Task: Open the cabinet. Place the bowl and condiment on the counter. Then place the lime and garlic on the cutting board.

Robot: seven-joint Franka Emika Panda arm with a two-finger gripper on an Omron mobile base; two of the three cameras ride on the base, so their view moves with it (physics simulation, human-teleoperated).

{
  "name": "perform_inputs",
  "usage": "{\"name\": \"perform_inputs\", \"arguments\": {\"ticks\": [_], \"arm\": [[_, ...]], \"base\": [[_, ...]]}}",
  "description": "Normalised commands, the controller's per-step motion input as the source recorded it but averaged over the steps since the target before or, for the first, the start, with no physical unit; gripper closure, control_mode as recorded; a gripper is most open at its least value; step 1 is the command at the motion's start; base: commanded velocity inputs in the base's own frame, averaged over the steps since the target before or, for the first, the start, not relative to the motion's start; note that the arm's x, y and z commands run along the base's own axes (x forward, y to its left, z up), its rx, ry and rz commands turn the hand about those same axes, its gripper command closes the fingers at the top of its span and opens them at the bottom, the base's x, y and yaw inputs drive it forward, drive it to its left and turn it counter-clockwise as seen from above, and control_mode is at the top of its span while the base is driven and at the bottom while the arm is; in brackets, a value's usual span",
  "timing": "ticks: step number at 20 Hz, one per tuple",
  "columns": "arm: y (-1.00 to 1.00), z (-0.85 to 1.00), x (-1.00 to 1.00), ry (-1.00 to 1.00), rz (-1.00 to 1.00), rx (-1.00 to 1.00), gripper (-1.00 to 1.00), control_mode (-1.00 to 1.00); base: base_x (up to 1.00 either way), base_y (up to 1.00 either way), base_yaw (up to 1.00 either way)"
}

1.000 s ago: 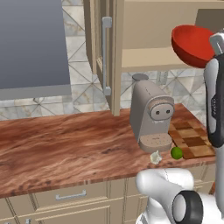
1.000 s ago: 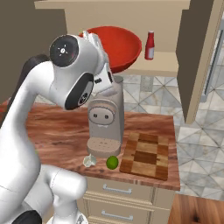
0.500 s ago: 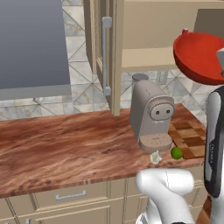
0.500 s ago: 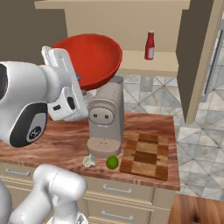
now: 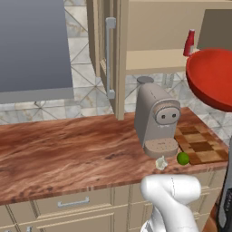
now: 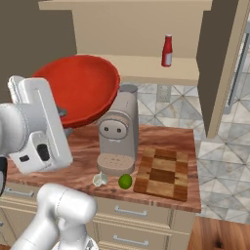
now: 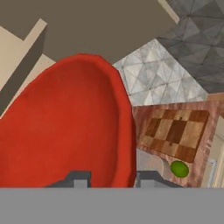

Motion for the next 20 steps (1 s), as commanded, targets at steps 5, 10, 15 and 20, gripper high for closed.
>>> {"name": "perform_inputs", "arguments": {"ticks": [5, 10, 15, 20], "arm": [[0.39, -0.31, -0.12, 0.21, 0.00, 0.00, 1.00, -1.00], [0.43, -0.29, 0.00, 0.18, 0.01, 0.00, 1.00, -1.00], [0.29, -0.29, -0.15, 0.06, 0.07, 0.00, 1.00, -1.00], [0.36, -0.28, -0.08, 0.09, 0.04, 0.00, 1.00, -1.00]], "base": [[0.00, 0.00, 0.00], [0.00, 0.00, 0.00], [0.00, 0.00, 0.00], [0.00, 0.00, 0.00]]}}
